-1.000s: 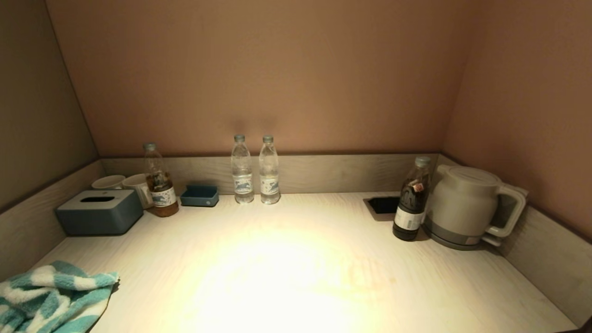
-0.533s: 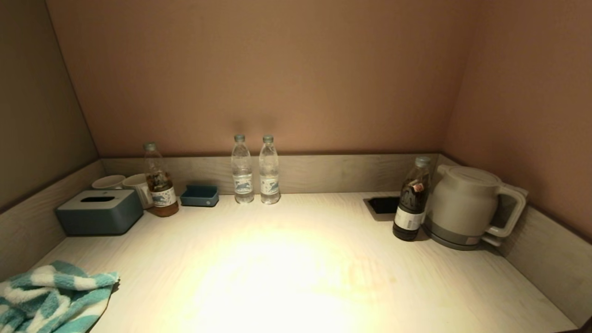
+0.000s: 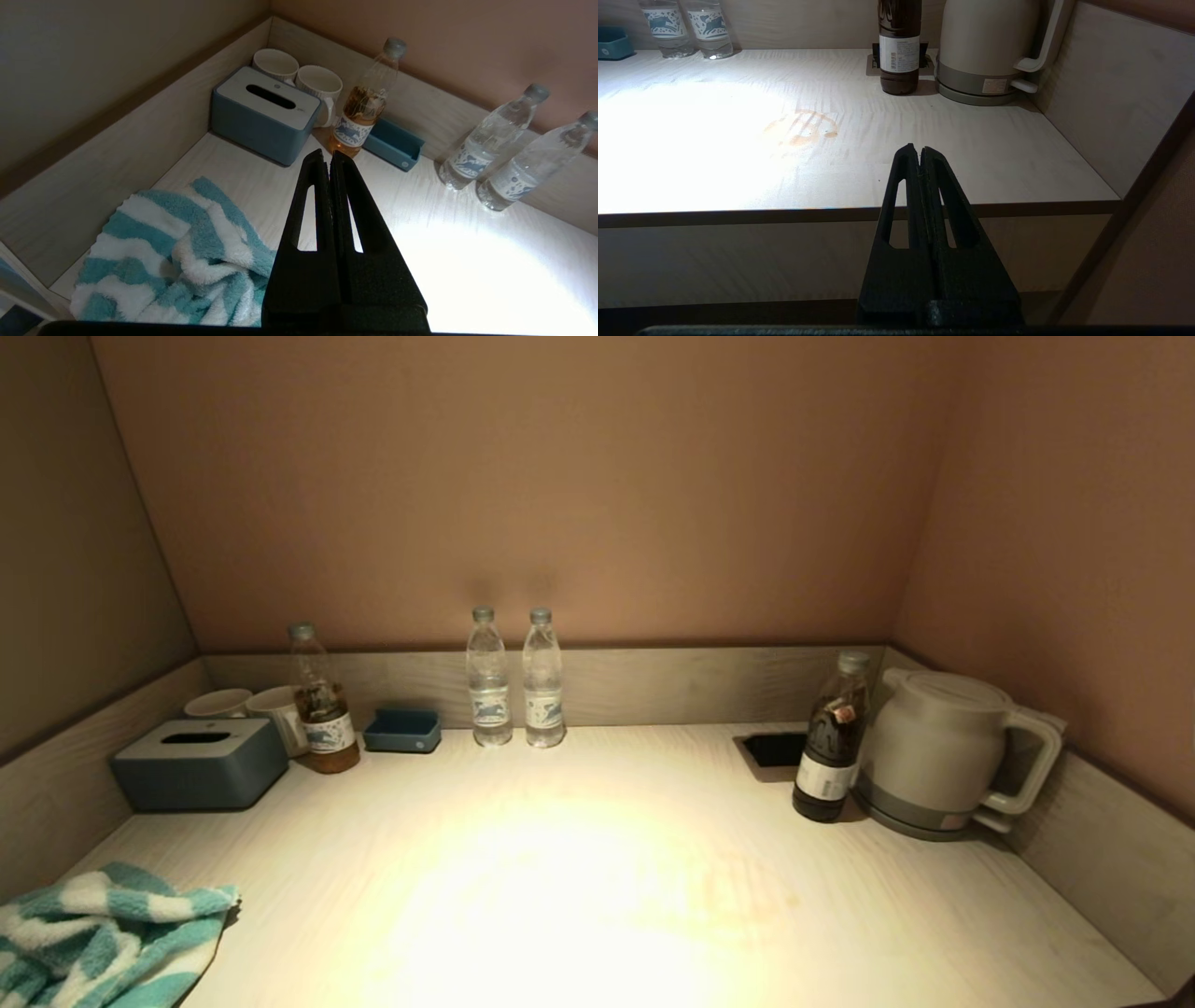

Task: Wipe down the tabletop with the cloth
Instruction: Pick up the tablecloth

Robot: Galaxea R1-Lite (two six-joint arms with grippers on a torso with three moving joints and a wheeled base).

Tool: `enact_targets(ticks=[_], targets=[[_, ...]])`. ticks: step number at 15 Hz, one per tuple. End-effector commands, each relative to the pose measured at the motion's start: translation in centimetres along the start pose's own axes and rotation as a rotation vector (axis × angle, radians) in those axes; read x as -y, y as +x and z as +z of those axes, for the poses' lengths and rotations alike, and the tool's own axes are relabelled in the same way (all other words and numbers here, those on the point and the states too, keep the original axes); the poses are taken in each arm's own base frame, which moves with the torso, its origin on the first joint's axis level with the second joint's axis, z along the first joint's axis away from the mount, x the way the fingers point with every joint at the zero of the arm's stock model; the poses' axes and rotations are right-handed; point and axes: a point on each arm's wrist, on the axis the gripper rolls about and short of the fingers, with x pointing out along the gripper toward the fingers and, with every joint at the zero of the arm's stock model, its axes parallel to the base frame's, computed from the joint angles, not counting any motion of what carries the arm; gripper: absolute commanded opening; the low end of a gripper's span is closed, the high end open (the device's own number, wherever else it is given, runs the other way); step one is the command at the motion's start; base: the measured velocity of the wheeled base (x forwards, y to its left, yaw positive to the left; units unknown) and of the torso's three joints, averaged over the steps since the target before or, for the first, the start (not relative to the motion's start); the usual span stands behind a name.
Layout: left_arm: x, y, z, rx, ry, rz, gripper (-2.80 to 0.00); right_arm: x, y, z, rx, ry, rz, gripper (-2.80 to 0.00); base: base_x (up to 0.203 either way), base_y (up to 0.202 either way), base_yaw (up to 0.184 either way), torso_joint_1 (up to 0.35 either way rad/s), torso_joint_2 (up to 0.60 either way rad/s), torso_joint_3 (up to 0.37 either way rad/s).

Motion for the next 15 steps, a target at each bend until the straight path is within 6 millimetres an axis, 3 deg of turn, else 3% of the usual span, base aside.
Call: enact_targets(ticks=[1,3,6,13,15], targets=[[0.4,3.2,-0.7,-0.077,0.024,0.055,-2.80,0.0,0.0,0.0,0.000,-0.001,-0.001,-2.80,0.000,0.000,0.000,0.000,0.00,0.000],[0.2,6.4,-1.5,-0.149,0.060,0.127,-2.80,0.0,0.0,0.0,0.000,-0.001,0.000,-2.80,0.000,0.000,0.000,0.000,0.00,0.000],[-0.4,9.2,-2.9,-0.225,0.140,0.264,-2.80,0.0,0.0,0.0,0.000,-0.001,0.000,-2.80,0.000,0.000,0.000,0.000,0.00,0.000],[-2.1,9.6,-6.4,-0.580,0.231,0.402,-2.80,0.0,0.0,0.0,0.000,-0.001,-0.001,-2.80,0.000,0.000,0.000,0.000,0.00,0.000],[-2.2,9.7,-6.5,-0.594,0.232,0.410,-2.80,0.0,0.0,0.0,0.000,-0.001,-0.001,-2.80,0.000,0.000,0.000,0.000,0.00,0.000]])
